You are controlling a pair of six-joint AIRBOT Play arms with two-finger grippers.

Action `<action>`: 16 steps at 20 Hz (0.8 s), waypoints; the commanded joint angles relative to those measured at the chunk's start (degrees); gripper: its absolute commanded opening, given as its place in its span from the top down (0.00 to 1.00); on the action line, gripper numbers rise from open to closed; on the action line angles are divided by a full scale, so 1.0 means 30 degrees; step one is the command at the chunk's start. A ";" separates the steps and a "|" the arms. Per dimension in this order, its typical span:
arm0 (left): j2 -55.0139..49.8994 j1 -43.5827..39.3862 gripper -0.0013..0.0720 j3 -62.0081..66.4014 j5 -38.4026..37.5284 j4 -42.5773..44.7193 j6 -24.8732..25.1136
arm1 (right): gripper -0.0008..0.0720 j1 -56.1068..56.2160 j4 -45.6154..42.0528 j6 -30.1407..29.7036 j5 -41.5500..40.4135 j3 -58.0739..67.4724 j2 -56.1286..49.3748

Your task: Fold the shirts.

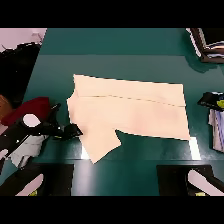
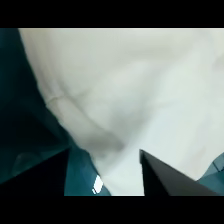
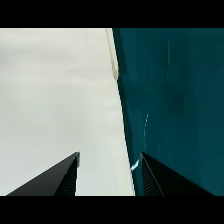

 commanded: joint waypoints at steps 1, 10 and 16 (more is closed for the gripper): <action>0.0117 0.0000 0.49 -0.0546 0.1719 -0.1902 0.1384 | 0.39 -0.0015 0.0437 -0.0007 0.0117 -0.0044 0.0080; 0.0160 0.0007 0.95 0.0444 0.0627 -0.2812 0.3723 | 0.39 -0.2433 -0.1559 0.0095 0.3388 -0.3271 0.0080; 0.0160 0.0007 0.95 0.0605 0.1202 -0.2754 0.3803 | 0.35 -0.7359 0.3694 0.0066 0.0787 -0.9158 0.0080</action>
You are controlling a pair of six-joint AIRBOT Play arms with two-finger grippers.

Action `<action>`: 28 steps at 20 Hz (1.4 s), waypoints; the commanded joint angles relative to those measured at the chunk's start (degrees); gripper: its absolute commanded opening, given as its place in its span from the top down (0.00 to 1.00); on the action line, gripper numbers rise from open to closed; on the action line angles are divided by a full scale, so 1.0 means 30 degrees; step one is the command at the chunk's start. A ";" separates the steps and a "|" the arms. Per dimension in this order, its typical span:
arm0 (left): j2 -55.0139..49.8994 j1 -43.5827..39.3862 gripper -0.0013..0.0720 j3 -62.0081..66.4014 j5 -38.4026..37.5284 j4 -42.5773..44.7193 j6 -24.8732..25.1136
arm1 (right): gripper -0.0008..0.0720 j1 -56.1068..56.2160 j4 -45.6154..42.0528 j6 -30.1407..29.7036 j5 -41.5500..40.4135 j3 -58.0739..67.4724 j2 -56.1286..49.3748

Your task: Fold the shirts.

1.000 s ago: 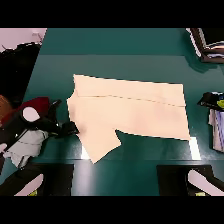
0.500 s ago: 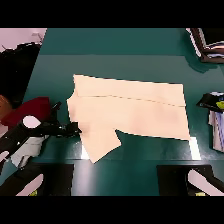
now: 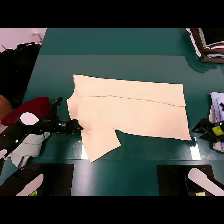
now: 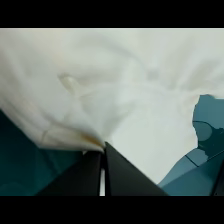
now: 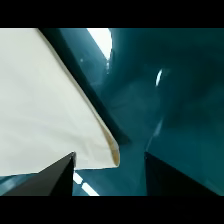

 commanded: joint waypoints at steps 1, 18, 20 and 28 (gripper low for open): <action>0.0015 0.0000 0.95 0.0095 0.0335 -0.0029 0.0138 | 0.39 -0.2084 0.3344 -0.0240 -0.1960 -0.2798 0.0000; 0.8721 0.0000 0.95 -0.0022 -0.8910 0.6025 -0.6732 | 0.96 0.1967 -0.1785 -0.1559 0.2426 -0.0051 0.2521; 1.0295 0.0000 0.95 0.0087 -1.0018 0.5683 -0.7992 | 0.96 0.1880 -0.1872 -0.1428 0.2790 -0.0058 0.4335; 0.3599 0.0000 0.95 0.4750 -0.3483 0.6914 -0.4881 | 0.97 0.5792 -0.1676 -0.0291 0.0357 0.5625 0.1035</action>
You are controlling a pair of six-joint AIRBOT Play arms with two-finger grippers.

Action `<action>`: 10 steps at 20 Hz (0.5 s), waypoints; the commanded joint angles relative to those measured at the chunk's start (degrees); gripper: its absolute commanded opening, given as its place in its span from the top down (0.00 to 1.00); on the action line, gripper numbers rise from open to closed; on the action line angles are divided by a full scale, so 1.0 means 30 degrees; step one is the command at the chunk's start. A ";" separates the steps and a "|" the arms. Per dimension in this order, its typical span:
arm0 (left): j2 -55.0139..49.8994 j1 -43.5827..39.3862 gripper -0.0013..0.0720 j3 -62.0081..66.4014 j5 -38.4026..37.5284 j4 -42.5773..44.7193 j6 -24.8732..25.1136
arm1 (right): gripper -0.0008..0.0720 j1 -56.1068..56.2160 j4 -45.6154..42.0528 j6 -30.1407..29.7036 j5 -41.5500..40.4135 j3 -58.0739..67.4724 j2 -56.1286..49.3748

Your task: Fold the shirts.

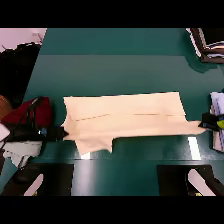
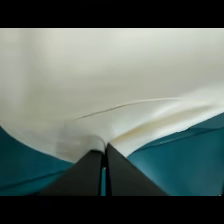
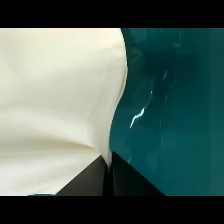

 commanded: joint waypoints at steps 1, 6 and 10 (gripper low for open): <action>-0.4233 0.0015 0.95 0.2470 0.3621 0.0656 0.2127 | 0.96 0.1829 -0.0175 0.0474 -0.1341 0.3016 -0.2973; -1.0914 0.0015 0.95 0.6725 0.6186 0.0794 0.3096 | 0.96 0.3315 0.0189 0.0583 -0.1319 0.7497 -0.8531; -1.3391 0.0015 0.02 0.8779 0.6892 0.0750 0.2980 | 0.44 0.2412 0.3410 -0.0087 -0.1166 1.0280 -1.1446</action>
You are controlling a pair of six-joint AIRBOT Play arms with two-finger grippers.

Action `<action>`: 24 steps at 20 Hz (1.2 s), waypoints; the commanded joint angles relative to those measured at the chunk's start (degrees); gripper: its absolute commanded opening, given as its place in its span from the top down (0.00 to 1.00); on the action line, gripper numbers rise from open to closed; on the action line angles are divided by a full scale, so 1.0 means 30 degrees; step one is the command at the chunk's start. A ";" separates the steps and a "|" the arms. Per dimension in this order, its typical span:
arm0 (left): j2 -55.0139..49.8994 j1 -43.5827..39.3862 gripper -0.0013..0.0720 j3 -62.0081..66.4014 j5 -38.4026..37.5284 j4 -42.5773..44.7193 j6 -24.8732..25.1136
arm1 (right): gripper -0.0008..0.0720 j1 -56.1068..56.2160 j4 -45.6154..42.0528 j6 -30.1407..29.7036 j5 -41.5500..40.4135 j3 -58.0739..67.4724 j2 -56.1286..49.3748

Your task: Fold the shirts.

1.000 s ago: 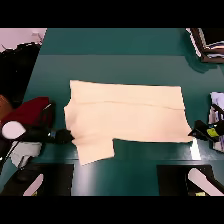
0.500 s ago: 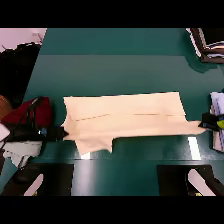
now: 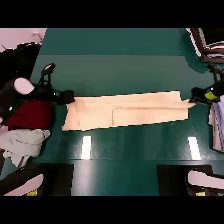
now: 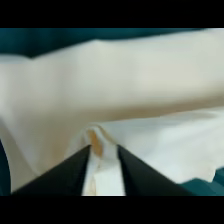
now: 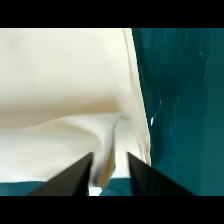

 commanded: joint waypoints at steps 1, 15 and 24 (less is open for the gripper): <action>-0.2033 -0.0007 0.11 0.1916 0.0685 -0.0015 0.0146 | 0.42 -0.0809 0.2922 -0.0918 0.0590 0.2470 -0.2608; -0.2098 -0.2827 0.95 0.2776 0.0969 -0.1690 0.0634 | 0.18 -0.4357 0.7155 -0.5355 0.0969 -0.1137 -0.5756; -0.6907 -0.8196 0.95 0.4612 0.4488 -0.3665 -0.0707 | 0.97 -0.2120 1.0171 -0.7475 0.1552 0.0372 -0.4823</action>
